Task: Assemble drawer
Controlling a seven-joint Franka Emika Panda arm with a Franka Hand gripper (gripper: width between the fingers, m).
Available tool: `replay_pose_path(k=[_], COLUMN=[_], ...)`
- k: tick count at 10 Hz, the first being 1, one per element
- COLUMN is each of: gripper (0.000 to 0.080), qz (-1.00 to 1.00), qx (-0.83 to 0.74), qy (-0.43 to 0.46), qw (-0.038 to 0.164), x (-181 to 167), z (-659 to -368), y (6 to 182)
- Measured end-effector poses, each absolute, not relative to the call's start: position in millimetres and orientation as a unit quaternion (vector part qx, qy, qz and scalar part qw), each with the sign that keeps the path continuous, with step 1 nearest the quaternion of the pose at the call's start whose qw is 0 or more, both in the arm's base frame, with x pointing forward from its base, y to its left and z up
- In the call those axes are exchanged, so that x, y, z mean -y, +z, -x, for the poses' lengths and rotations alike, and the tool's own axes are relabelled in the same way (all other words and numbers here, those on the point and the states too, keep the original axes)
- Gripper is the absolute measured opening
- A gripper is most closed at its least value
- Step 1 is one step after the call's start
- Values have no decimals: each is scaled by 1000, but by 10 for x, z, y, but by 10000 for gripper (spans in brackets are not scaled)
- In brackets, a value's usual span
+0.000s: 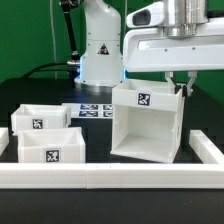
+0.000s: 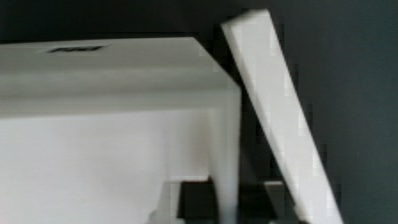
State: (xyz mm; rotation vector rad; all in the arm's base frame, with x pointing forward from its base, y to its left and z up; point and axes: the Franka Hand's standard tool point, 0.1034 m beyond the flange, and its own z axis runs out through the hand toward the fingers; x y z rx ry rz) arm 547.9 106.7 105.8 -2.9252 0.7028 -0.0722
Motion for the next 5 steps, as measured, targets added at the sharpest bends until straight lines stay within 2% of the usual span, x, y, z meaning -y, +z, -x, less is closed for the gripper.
replay_pose_path(k=[3,5], gripper=[39,39], qz=[949,927], qx=[-305,-364], qy=[-30,-26], qw=[80,87], x=[-952,-977], z=[-5677,-5700], y=[1113,1135])
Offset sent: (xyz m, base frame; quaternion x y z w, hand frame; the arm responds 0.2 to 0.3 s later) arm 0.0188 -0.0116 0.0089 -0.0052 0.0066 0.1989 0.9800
